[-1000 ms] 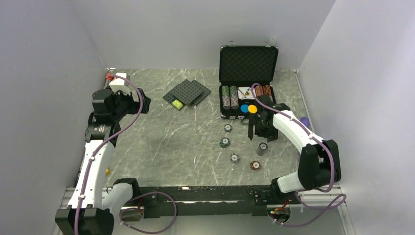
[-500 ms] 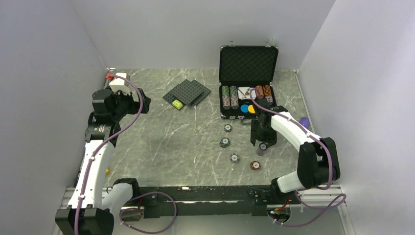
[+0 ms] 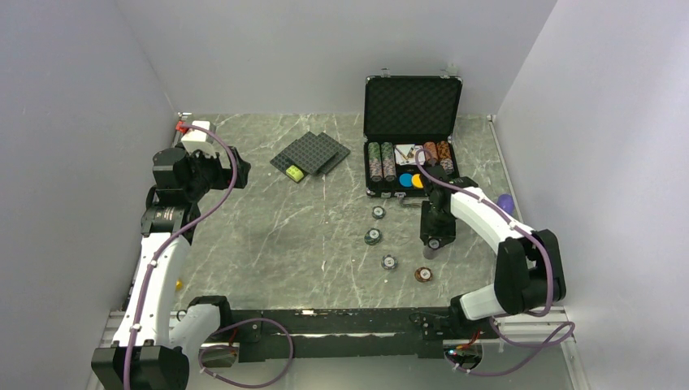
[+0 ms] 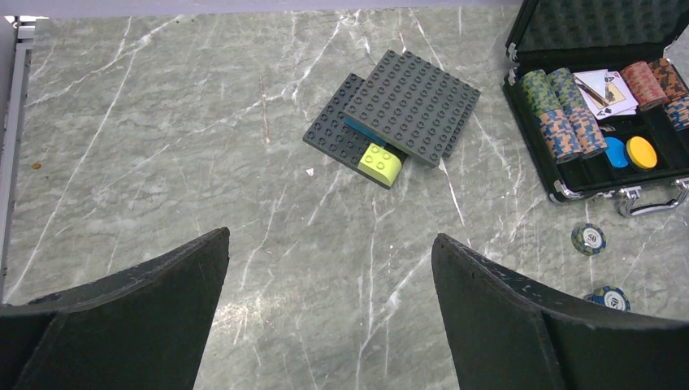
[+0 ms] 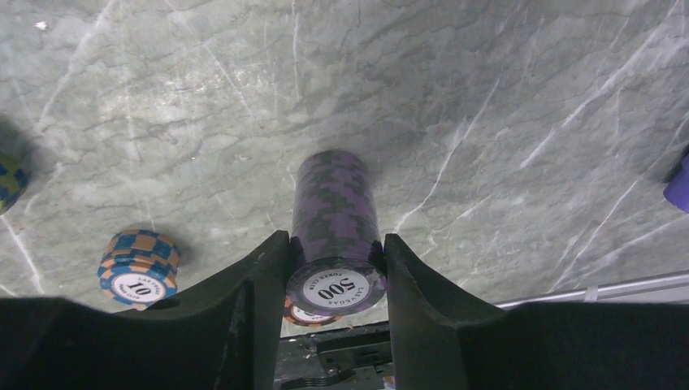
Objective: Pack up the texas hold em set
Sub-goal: Pick up the poker chip from the center of the board.
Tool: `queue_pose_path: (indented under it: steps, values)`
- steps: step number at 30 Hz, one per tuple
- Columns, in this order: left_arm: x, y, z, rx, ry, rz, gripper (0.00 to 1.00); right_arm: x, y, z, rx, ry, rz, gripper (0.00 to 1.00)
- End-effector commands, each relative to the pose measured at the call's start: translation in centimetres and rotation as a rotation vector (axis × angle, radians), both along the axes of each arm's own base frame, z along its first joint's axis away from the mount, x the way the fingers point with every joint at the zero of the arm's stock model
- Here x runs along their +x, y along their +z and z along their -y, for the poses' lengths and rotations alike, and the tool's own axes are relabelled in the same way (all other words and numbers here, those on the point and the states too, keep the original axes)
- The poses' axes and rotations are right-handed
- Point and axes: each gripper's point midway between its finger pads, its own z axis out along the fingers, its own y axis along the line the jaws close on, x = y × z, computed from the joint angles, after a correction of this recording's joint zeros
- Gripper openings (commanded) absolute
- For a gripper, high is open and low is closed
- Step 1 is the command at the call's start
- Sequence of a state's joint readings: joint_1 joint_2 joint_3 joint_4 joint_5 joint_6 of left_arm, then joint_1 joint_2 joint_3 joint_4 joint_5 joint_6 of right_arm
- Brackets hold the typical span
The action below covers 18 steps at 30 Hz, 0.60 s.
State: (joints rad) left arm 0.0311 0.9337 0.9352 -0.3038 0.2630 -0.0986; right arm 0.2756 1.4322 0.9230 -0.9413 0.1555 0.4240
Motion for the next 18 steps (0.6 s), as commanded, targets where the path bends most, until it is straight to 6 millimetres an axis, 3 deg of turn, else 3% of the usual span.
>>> queue_pose_path:
  steps: [1,8,12,18]
  values:
    - [-0.1,0.9,0.2,-0.011,0.0,0.034,0.98,2.5,3.4,-0.6,0.038,-0.006,0.162,0.0]
    - [-0.1,0.9,0.1,-0.008,0.006,0.038,0.98,10.4,12.7,1.8,-0.015,-0.071,0.608,0.0]
    - [-0.1,0.9,0.0,-0.006,0.007,0.035,0.98,15.2,16.5,3.1,0.042,-0.127,0.874,0.0]
    - [-0.1,0.9,0.0,-0.004,0.009,0.037,0.98,20.0,16.8,4.4,0.068,-0.155,1.057,0.0]
